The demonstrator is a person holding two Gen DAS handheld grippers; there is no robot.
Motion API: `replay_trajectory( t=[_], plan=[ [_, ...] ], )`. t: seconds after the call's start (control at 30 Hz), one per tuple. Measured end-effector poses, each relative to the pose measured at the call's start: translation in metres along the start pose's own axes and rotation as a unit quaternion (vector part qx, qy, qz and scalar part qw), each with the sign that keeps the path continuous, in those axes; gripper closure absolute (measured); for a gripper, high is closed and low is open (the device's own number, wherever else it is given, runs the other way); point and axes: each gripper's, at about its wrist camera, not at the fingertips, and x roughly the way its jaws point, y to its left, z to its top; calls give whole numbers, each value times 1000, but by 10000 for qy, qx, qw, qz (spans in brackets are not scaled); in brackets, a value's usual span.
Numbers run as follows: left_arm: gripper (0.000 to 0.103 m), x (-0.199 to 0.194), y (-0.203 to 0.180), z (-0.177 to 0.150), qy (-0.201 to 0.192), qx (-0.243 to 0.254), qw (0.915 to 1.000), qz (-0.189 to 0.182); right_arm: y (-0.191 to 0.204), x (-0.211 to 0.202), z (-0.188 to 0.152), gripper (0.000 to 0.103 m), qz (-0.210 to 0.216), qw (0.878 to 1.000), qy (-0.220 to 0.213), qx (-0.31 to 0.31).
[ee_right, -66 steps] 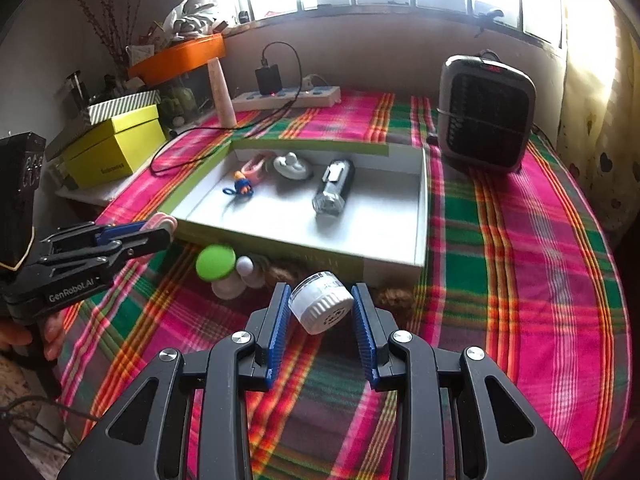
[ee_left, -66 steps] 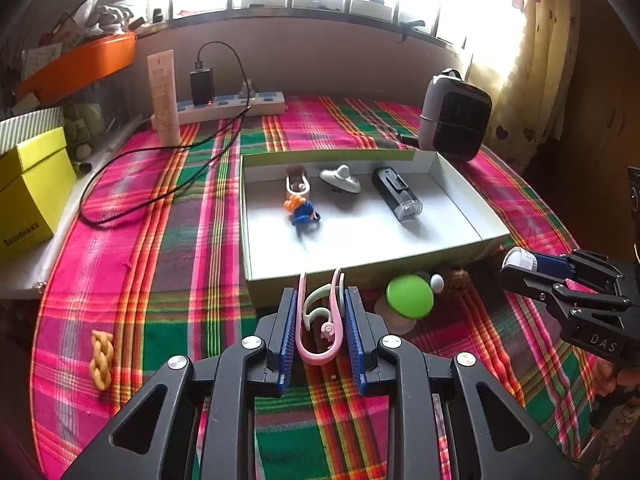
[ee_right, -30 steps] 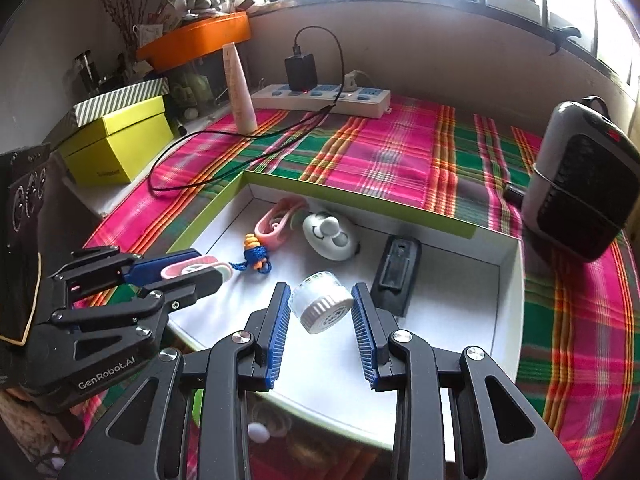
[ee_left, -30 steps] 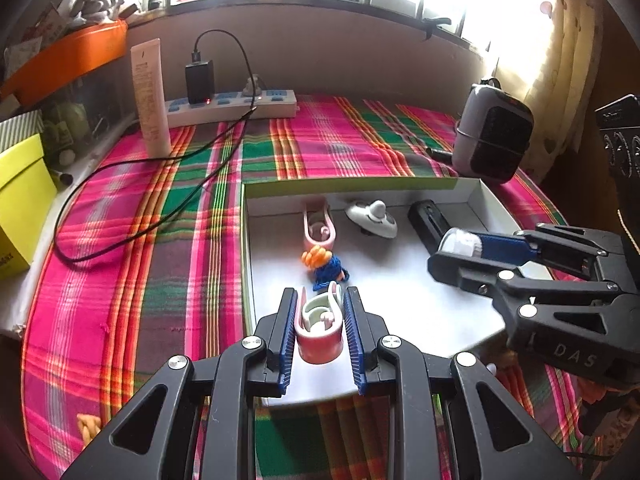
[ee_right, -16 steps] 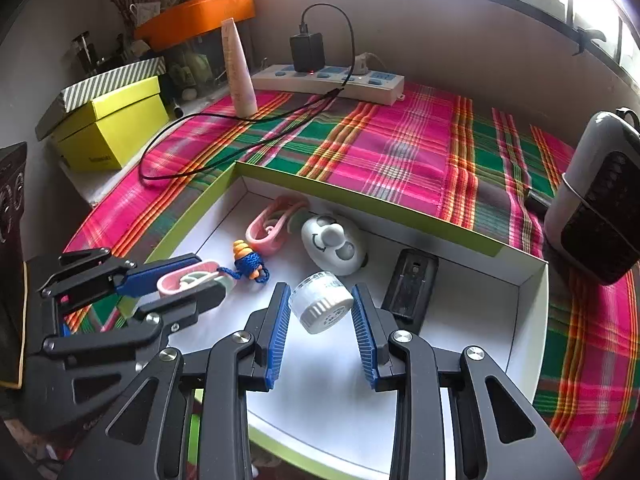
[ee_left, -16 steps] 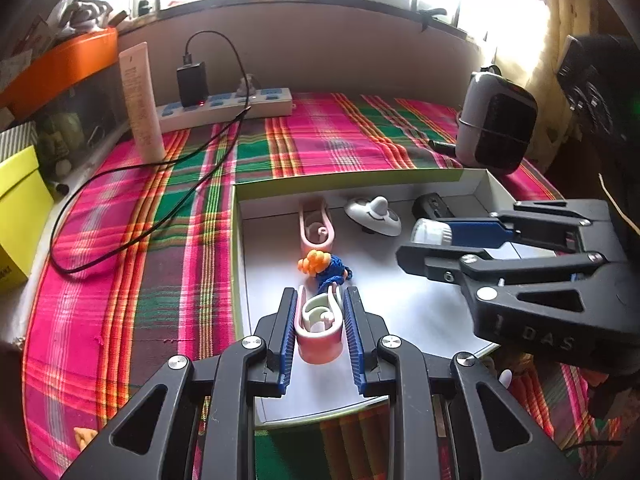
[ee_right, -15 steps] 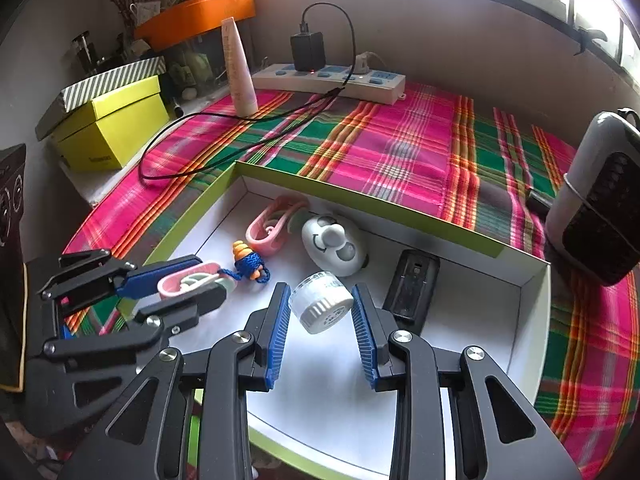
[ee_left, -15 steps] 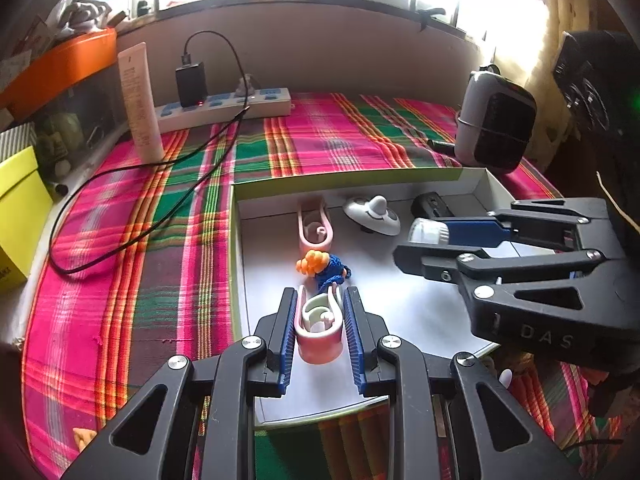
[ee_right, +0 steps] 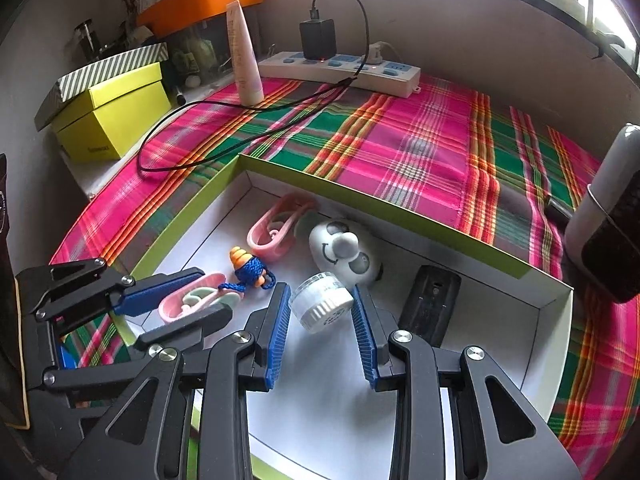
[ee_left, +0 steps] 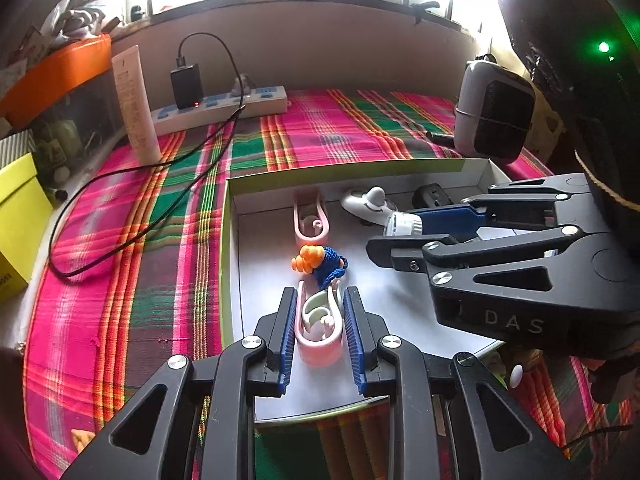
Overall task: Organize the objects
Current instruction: 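Lower the pink loop into the tray and open left gripper while right gripper releases the white cap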
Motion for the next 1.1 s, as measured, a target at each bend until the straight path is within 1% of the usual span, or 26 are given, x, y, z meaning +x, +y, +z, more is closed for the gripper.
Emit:
replay_trajectory(
  t=[0.33, 0.5, 0.87, 1.1],
  plan=[
    [81, 1, -1, 1, 6, 9, 10000, 1, 0, 4, 0, 70, 22, 10000, 38, 49],
    [78, 0, -2, 0, 9, 38, 10000, 26, -1, 5, -1, 70, 7, 9999, 59, 82],
    [76, 0, -2, -1, 0, 32, 10000, -2, -3, 4, -2, 70, 109, 9997, 34, 199],
    [74, -3, -3, -2, -16, 26, 10000, 4, -2, 2, -4, 70, 95, 9997, 18, 244]
  ],
)
